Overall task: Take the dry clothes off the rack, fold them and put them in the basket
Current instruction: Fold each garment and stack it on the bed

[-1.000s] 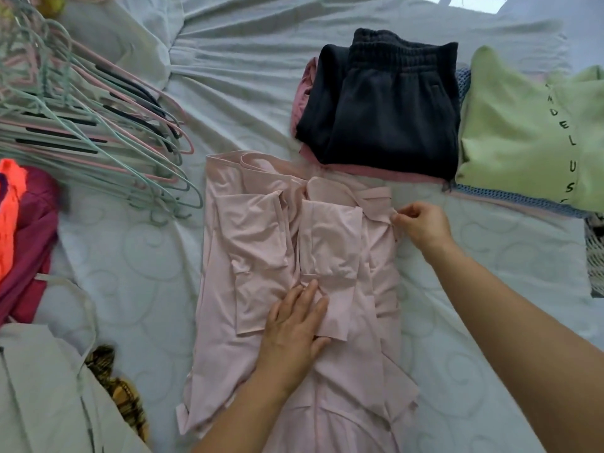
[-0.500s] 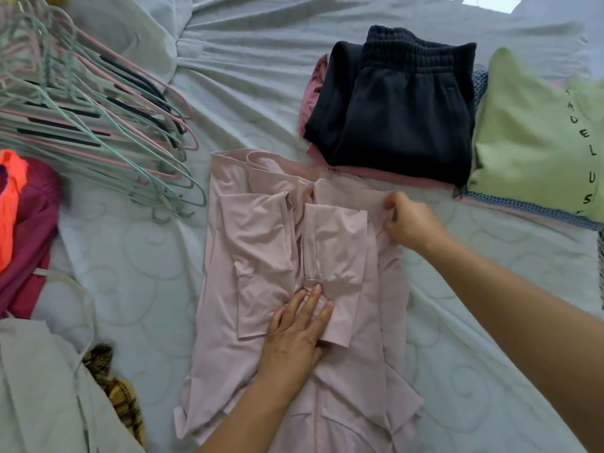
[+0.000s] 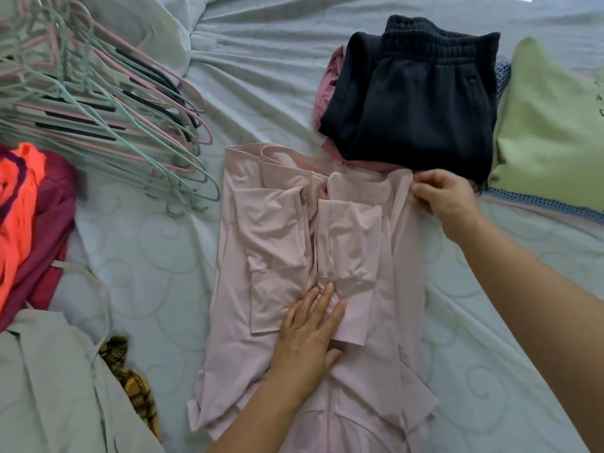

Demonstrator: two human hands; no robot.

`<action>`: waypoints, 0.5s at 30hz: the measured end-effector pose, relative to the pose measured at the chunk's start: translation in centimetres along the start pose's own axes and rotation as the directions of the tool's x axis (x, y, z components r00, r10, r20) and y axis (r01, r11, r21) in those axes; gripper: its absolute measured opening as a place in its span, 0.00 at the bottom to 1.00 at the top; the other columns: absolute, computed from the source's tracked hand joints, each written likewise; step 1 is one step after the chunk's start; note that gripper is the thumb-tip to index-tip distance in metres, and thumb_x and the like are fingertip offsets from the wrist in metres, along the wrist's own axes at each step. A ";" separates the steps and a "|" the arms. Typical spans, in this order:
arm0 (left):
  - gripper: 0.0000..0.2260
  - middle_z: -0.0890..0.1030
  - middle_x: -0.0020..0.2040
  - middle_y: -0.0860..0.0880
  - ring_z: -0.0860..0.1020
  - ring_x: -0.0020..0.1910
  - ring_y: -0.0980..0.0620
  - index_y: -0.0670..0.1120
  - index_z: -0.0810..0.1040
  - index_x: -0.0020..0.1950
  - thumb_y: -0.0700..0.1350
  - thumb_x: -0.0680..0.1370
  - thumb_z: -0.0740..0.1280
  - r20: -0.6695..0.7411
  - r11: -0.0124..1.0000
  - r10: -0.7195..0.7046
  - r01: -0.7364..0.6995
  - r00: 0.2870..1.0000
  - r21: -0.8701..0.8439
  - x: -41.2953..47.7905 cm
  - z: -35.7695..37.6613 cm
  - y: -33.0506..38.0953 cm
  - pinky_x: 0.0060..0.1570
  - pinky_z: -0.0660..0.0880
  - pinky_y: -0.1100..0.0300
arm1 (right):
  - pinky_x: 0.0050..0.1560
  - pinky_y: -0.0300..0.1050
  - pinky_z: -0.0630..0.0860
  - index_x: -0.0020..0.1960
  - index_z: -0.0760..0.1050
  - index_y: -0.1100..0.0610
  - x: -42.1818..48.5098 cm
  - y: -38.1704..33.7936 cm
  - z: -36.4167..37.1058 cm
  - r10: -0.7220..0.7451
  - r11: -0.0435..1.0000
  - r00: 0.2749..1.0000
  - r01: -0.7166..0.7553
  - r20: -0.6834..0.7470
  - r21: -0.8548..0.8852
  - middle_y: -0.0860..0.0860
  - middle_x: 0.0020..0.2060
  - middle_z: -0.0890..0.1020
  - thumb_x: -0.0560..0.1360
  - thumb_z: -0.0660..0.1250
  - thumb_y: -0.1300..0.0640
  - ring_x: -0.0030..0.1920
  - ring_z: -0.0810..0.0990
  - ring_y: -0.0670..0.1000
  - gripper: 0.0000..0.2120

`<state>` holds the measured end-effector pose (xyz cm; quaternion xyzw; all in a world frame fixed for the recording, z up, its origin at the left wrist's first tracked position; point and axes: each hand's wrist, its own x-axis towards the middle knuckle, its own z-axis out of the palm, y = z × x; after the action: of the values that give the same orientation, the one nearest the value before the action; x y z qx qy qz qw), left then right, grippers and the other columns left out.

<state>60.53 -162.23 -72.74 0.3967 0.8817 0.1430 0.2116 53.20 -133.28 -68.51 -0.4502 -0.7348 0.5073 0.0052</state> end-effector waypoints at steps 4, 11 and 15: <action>0.36 0.74 0.67 0.51 0.66 0.65 0.50 0.55 0.68 0.64 0.63 0.58 0.72 -0.081 0.998 -0.023 0.027 0.996 0.056 0.2 0.2 0.1 0.59 0.61 0.57 | 0.50 0.38 0.76 0.51 0.78 0.59 0.4 -0.4 -0.4 -0.033 0.998 0.989 0.039 -0.146 0.042 0.54 0.47 0.80 0.74 0.63 0.68 0.44 0.78 0.47 0.09; 0.14 0.73 0.50 0.45 0.71 0.51 0.47 0.39 0.73 0.55 0.46 0.74 0.66 -0.183 0.825 -0.329 0.188 0.926 -0.533 6.7 -6.7 -0.4 0.54 0.67 0.59 | 0.38 0.28 0.67 0.45 0.70 0.51 -12.6 6.3 2.8 -0.225 0.973 0.974 0.224 -0.013 -0.053 0.51 0.41 0.75 0.74 0.65 0.62 0.37 0.72 0.39 0.07; 0.15 0.77 0.52 0.44 0.76 0.52 0.46 0.40 0.73 0.55 0.45 0.74 0.71 0.125 0.556 -0.521 0.447 0.844 -0.701 13.2 -9.5 -1.2 0.54 0.73 0.53 | 0.46 0.26 0.67 0.48 0.67 0.44 -22.6 12.7 5.4 -0.304 0.913 0.927 0.349 0.219 -0.211 0.43 0.45 0.69 0.67 0.68 0.46 0.43 0.70 0.38 0.13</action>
<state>47.27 -153.72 -68.44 0.0193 0.8409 0.4247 0.3349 72.49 -151.32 -70.53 -0.2695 -0.8544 0.4430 -0.0327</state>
